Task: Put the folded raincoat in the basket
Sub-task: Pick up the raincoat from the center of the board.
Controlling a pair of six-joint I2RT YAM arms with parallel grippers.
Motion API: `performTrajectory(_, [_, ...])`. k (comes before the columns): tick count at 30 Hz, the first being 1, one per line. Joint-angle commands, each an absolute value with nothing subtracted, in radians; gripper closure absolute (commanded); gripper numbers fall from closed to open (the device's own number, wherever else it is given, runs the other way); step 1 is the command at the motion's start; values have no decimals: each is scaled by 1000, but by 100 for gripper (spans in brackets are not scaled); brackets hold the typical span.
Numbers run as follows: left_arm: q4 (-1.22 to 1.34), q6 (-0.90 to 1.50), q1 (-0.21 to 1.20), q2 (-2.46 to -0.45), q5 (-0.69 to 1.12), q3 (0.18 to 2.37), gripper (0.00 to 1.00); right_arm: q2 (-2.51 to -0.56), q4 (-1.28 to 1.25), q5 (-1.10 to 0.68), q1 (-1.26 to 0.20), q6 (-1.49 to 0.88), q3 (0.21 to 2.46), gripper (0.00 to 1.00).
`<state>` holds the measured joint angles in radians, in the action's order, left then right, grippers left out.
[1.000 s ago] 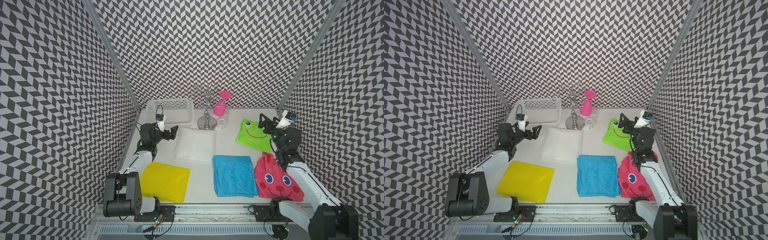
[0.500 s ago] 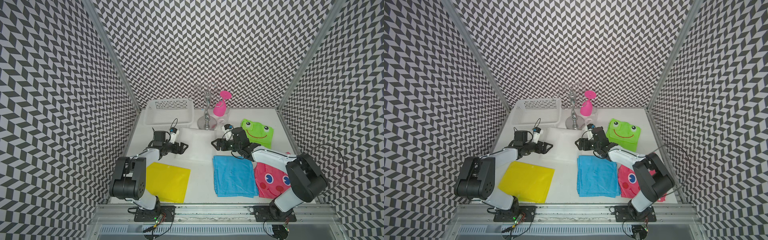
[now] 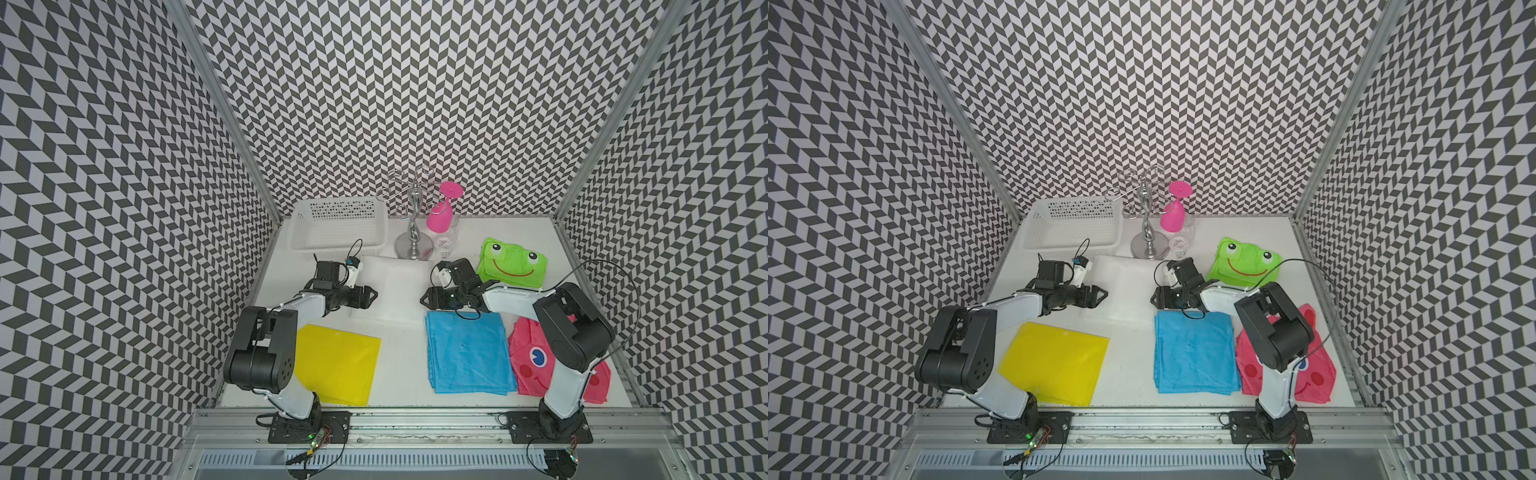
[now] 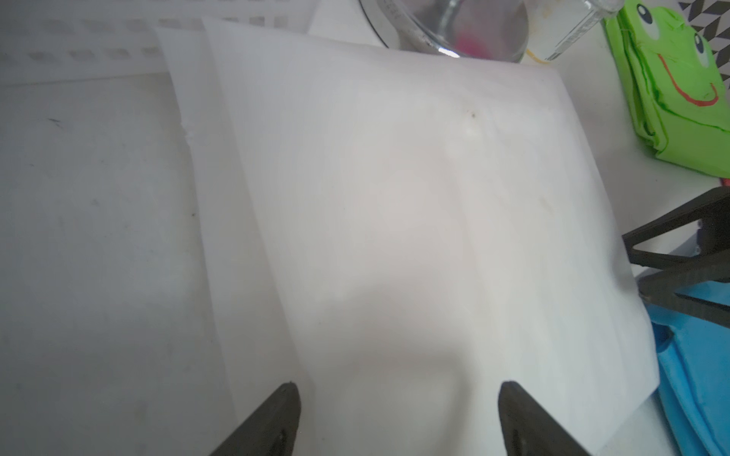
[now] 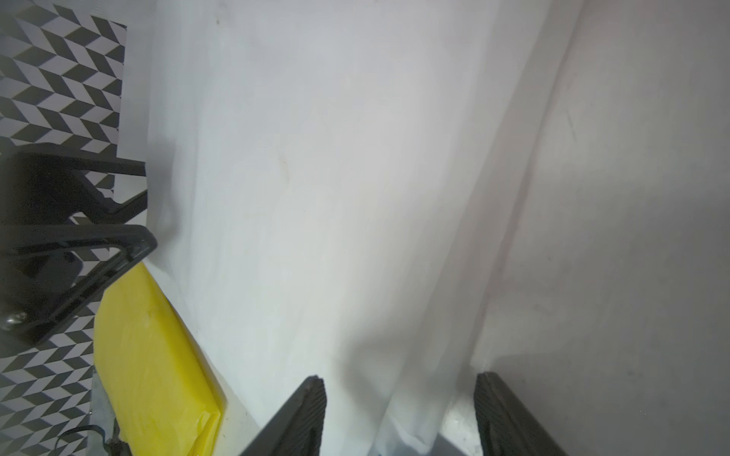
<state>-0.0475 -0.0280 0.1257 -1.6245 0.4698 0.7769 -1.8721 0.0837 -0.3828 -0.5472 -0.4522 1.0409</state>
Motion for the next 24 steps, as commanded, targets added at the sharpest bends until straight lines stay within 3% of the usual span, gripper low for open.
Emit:
performTrajectory(1, [-113, -50, 125, -1649, 448, 803, 16, -1940, 169, -420, -554, -437, 1068, 36])
performTrajectory(6, [-140, -70, 123, -1667, 483, 802, 18, -1977, 161, -530, -566, -427, 1101, 51])
performTrajectory(9, [-162, -83, 99, -1650, 485, 809, 18, -1989, 134, -594, -586, -438, 1124, 67])
performTrajectory(17, [-252, -179, -65, -1592, 528, 815, 17, -1978, -28, -747, -639, -525, 1138, 95])
performTrajectory(24, [-313, -338, -110, -1468, 578, 787, 1, -1961, -123, -811, -654, -652, 1133, 100])
